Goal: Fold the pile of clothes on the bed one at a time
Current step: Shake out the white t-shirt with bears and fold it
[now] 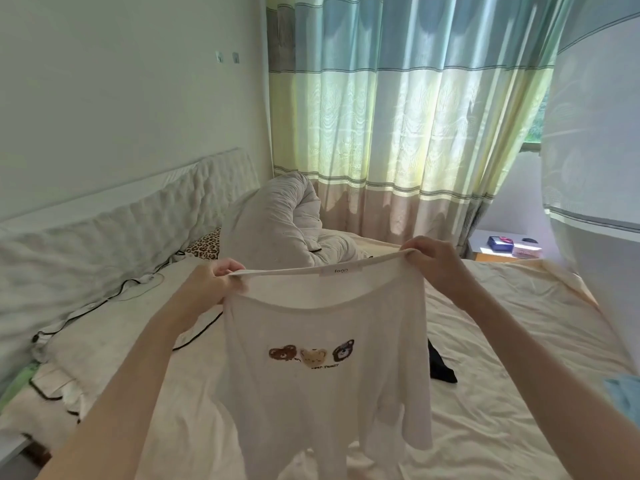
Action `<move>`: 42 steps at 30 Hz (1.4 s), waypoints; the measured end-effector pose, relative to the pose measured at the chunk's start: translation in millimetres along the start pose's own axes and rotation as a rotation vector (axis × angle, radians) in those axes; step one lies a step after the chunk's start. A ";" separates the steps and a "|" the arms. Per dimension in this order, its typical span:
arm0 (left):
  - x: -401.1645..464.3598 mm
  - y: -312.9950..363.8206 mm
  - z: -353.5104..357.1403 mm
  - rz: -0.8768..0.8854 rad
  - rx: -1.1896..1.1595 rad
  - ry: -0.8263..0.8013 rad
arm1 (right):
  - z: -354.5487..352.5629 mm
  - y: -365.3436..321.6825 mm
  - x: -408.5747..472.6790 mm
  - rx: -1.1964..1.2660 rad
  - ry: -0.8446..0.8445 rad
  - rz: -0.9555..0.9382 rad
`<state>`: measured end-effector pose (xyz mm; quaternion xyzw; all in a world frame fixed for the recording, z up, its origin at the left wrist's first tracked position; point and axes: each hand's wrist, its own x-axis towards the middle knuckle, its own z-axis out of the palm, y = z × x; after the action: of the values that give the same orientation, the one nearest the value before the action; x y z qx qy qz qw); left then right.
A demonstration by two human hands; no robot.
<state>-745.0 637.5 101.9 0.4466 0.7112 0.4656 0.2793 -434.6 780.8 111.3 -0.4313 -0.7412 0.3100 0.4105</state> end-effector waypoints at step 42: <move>-12.0 -27.6 -21.4 0.302 0.400 0.081 | -0.6 27.1 -28.3 0.301 -0.446 0.219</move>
<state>-767.3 613.3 85.3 0.5752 0.7250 0.3695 0.0839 -415.4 767.3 79.9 -0.3641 -0.7077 0.5463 0.2609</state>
